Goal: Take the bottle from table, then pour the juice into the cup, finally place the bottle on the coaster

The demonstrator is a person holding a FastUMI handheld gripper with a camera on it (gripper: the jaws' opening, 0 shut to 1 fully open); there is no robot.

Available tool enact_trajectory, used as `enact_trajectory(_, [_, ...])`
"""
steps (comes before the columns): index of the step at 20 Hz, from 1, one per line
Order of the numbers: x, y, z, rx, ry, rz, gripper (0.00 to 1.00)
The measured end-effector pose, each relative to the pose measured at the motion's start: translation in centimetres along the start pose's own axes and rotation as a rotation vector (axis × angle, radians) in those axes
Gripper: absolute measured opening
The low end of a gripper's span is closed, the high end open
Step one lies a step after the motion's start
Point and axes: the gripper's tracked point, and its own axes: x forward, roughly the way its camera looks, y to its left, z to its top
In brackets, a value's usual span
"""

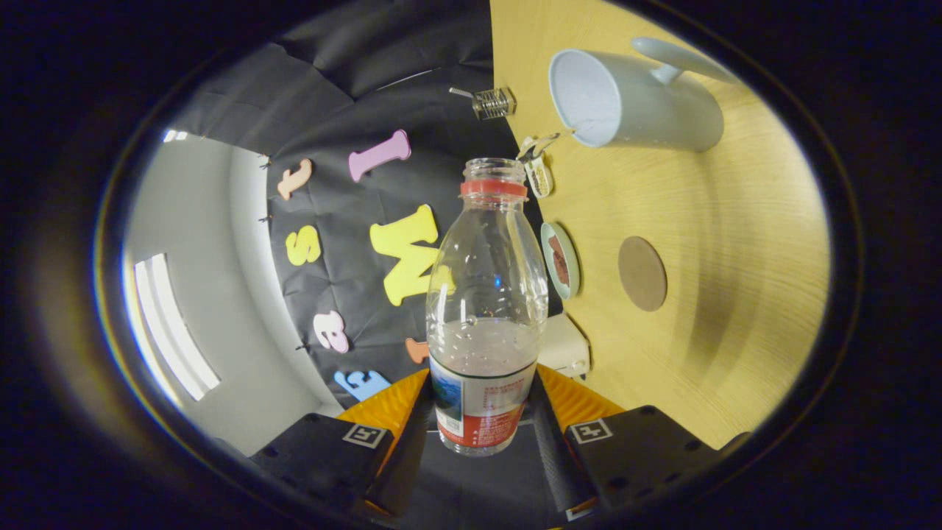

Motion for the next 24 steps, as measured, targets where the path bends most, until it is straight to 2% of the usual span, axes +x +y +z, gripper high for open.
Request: enact_trajectory(24, [0.3, 3.5, 1.2, 0.181, -0.038, 0.075, 0.75])
